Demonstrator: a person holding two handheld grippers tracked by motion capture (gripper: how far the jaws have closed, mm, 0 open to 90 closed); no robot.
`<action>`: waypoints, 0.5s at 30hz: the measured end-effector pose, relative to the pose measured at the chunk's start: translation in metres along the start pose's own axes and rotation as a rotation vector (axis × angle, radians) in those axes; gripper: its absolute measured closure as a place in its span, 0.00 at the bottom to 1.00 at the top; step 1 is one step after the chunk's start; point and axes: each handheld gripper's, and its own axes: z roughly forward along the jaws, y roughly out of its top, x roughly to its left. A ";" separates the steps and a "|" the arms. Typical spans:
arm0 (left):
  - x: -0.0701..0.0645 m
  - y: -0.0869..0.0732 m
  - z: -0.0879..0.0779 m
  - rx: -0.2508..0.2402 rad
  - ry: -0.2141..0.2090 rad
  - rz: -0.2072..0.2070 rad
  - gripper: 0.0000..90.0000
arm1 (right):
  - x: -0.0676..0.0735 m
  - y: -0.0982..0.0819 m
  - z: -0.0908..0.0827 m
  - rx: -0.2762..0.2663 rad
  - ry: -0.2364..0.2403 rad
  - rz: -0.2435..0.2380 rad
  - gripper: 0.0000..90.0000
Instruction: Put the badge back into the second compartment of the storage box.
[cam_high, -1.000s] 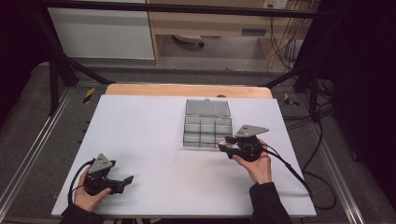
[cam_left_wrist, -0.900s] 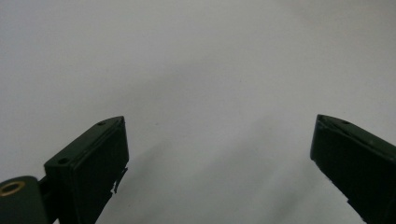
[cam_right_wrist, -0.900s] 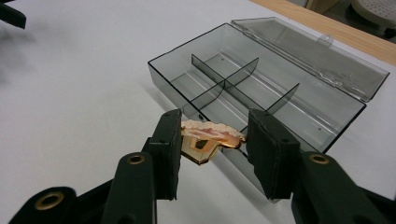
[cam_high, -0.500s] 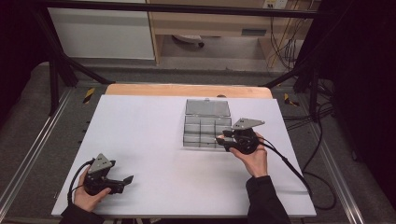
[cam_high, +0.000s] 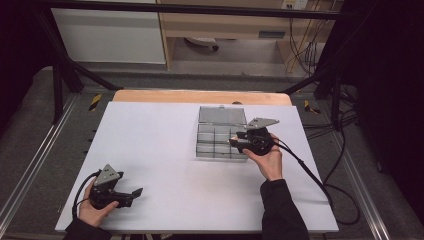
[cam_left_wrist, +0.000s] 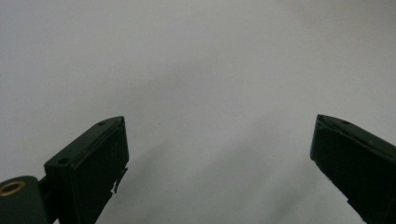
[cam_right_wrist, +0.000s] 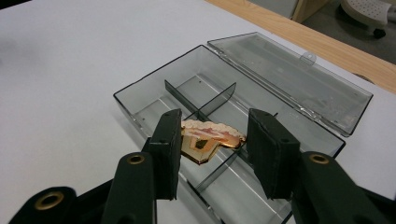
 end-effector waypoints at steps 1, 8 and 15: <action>0.000 0.000 0.000 -0.001 0.000 -0.001 0.05 | -0.001 0.001 0.001 0.004 -0.003 0.003 0.63; 0.000 0.000 0.000 -0.002 -0.001 -0.001 0.05 | -0.007 0.006 0.012 0.006 -0.016 0.016 0.63; 0.001 0.000 0.000 -0.002 -0.001 -0.002 0.05 | -0.014 0.007 0.020 0.025 -0.038 0.024 0.63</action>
